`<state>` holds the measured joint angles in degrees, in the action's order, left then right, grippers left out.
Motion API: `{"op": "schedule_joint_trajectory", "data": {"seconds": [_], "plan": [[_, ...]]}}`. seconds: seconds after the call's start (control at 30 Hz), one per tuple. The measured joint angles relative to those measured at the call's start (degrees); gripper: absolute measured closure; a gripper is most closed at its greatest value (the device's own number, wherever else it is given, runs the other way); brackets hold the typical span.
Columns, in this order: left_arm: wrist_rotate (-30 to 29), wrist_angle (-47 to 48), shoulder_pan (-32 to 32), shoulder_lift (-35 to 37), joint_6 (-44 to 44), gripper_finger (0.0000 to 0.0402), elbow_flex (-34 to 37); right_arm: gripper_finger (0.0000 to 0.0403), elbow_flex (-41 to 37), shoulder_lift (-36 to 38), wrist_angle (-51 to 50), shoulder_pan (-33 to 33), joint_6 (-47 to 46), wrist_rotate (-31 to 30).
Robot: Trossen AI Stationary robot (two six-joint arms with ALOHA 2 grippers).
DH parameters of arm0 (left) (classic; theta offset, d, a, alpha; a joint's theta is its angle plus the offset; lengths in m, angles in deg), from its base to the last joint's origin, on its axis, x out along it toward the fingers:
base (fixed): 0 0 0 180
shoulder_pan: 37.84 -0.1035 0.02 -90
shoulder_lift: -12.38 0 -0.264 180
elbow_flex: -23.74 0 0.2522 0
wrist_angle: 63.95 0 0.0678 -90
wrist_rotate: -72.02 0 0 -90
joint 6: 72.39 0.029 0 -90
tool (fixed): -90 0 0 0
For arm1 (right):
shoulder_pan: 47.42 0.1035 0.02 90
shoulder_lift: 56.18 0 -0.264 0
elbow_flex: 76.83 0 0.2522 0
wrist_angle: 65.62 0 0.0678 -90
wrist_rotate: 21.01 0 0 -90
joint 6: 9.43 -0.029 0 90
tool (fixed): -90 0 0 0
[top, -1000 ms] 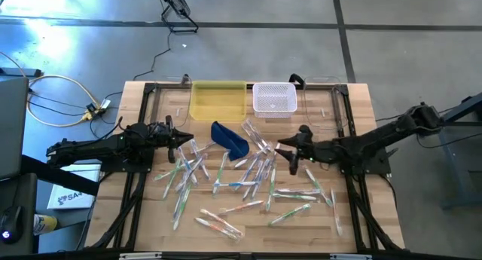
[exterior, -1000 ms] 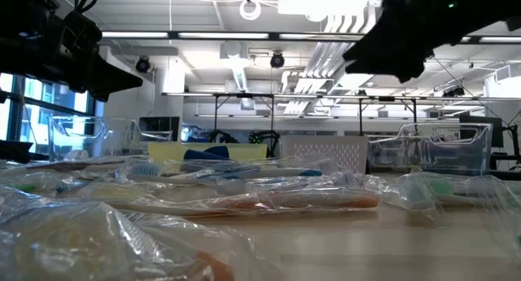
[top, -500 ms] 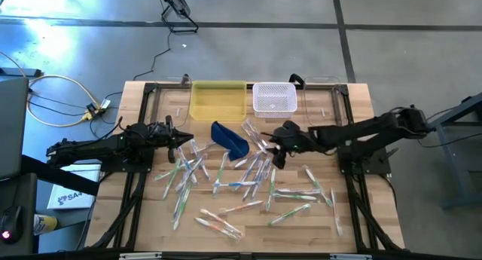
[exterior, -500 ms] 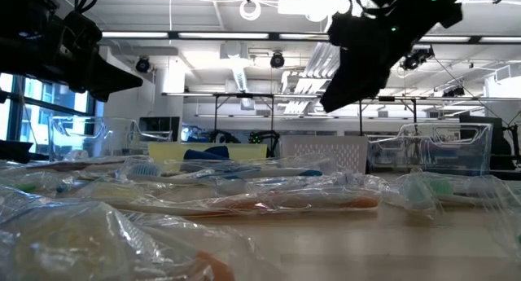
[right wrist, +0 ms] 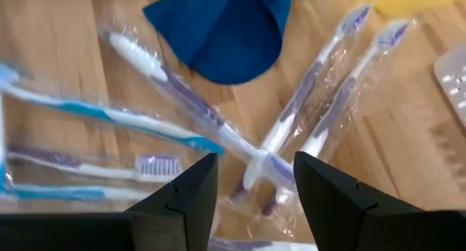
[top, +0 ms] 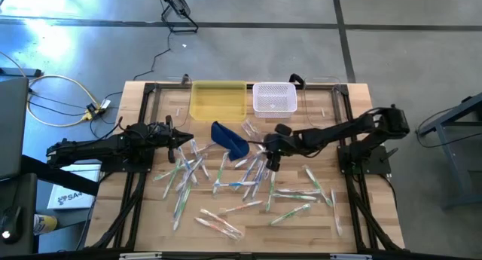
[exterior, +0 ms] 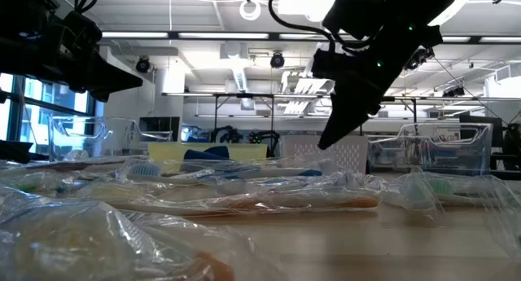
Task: Pick & Place Toothbrushes
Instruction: Put the violet toothbrush into the right transparent bin
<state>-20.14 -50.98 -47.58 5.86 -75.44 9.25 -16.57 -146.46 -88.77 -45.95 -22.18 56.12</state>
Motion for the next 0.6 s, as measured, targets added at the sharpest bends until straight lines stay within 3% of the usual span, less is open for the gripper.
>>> {"op": "schedule_joint_trajectory", "data": {"seconds": [0.27,0.6], "plan": [[0.00,-0.01,0.00,-0.01,0.00,0.0384,0.00,0.0229,0.00,0.00,-1.05,-0.72,9.69,-0.51],[0.00,-0.01,0.00,0.00,0.81,0.0384,0.00,0.0229,0.00,-0.28,-1.14,-2.79,11.64,2.38]]}}
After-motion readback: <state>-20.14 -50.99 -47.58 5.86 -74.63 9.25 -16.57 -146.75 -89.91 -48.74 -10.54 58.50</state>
